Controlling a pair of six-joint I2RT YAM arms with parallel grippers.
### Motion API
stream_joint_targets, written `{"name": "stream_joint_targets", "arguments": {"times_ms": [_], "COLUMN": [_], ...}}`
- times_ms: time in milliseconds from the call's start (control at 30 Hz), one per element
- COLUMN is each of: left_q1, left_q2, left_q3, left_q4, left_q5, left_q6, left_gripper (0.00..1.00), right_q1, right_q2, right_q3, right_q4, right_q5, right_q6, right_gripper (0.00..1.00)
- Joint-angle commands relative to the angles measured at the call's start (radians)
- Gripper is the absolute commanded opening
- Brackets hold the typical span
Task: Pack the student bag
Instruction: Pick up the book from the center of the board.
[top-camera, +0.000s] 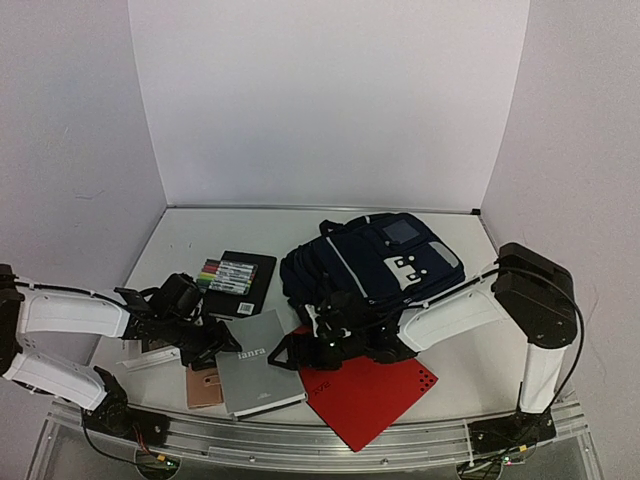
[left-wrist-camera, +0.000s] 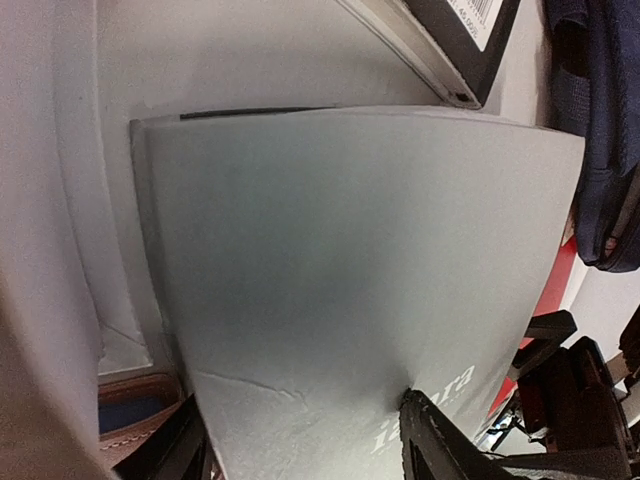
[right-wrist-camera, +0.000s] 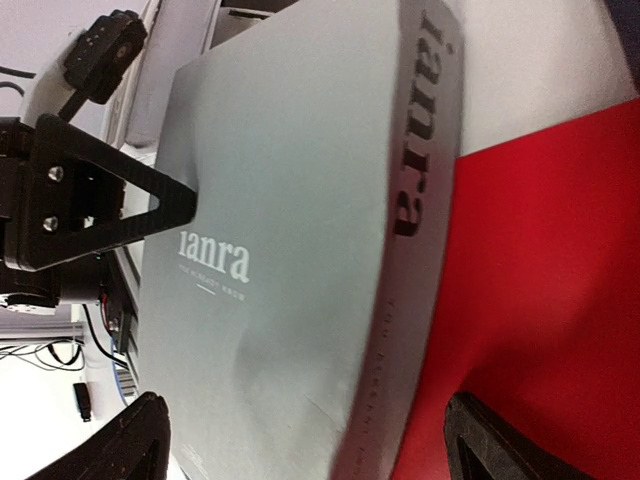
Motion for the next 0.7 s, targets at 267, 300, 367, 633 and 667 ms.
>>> {"name": "stream_joint_targets", "arguments": {"times_ms": [267,300,367,633,667], "left_q1": [-0.004,-0.005,-0.004,-0.005,-0.005], "left_q2": [0.015,0.014,0.009,-0.031,-0.037], "left_q3": [-0.034,-0.040,-0.049,-0.066,-0.070], "left_q4": [0.108,0.118,0.139,0.149,0.153], "left_q5": [0.029,0.032,0.038,0.038,0.039], "left_q6": [-0.021,-0.024,-0.031,-0.043,-0.043], "left_gripper": [0.45,0.44,0.42,0.33,0.31], "right_q1": [0.002,0.002,0.001,0.001,0.002], "right_q2": [0.043,0.036,0.020,-0.060,-0.074], "right_q3": [-0.029,-0.039,-0.056,-0.105,-0.111], "right_q4": [0.299,0.333,0.392,0.477,0.487], "right_q5": [-0.130,-0.136,-0.143,-0.139,-0.141], "right_q6": [0.156,0.169,0.195,0.222,0.222], "right_gripper": [0.75,0.72,0.67,0.51,0.50]}}
